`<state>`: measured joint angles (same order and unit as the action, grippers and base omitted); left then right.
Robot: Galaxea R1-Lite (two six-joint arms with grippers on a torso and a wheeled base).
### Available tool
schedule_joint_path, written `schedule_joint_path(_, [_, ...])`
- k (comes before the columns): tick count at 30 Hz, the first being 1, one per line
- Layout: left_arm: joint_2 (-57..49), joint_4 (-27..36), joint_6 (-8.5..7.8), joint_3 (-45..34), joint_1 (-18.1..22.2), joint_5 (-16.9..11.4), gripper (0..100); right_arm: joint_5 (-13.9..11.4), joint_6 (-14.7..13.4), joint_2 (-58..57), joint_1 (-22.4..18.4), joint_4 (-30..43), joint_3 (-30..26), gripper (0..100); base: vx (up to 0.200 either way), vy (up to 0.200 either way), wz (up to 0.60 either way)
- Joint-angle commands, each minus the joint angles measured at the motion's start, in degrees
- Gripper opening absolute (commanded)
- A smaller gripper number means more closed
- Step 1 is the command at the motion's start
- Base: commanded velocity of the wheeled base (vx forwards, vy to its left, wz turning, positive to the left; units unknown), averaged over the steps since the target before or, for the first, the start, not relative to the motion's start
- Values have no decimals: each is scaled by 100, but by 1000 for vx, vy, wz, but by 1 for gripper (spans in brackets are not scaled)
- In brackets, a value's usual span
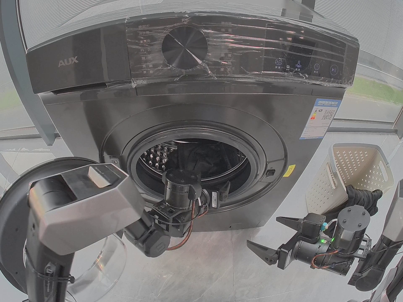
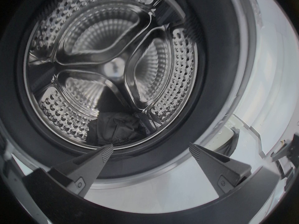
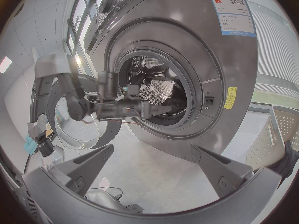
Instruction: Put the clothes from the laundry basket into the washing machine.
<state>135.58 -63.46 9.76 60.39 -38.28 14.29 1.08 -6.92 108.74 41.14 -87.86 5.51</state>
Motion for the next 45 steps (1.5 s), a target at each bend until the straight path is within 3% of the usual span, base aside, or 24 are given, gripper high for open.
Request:
schedule_joint_path(1, [-1772,-228,43,-1504,-479,4,100,23,-2,-160,-54,5,-94,100,0,0,0])
schedule_joint_path(6, [-2765,-237,140,-2603,-795,4,100,41,7,-327,-177,5,-138,100,0,0,0])
schedule_joint_path(10, [-3592,-263,368,-3482,-1006,4,100,76,16,-538,-291,14,-226,100,0,0,0])
schedule_joint_path(13, [-4277,-254,430,-3956,-1033,4,100,85,42,-881,-397,49,-322,100,0,0,0])
schedule_joint_path(18, [-5270,-149,456,-4440,-953,13,100,375,51,-1461,-678,120,-551,100,0,0,0])
schedule_joint_path(24, [-5762,-210,386,-5169,-927,83,100,384,227,-2085,-1372,366,-551,100,0,0,0])
schedule_joint_path(28, [-5824,-219,403,-5406,-602,347,100,401,235,-2217,-1873,638,-551,100,0,0,0])
schedule_joint_path(31, [-5956,-254,386,-5617,-488,391,100,357,244,-2322,-2198,893,-551,100,0,0,0])
schedule_joint_path(36, [-6360,-245,359,-5828,-426,382,100,357,235,-2700,-2216,1421,-551,100,-40,0,0])
schedule_joint_path(41, [-6624,-184,96,-5837,-347,382,100,349,218,-3175,-2181,2027,-551,100,-80,0,0])
schedule_joint_path(45, [-6659,-184,17,-5934,-338,391,100,331,156,-3597,-2154,2721,-551,100,-50,0,0])
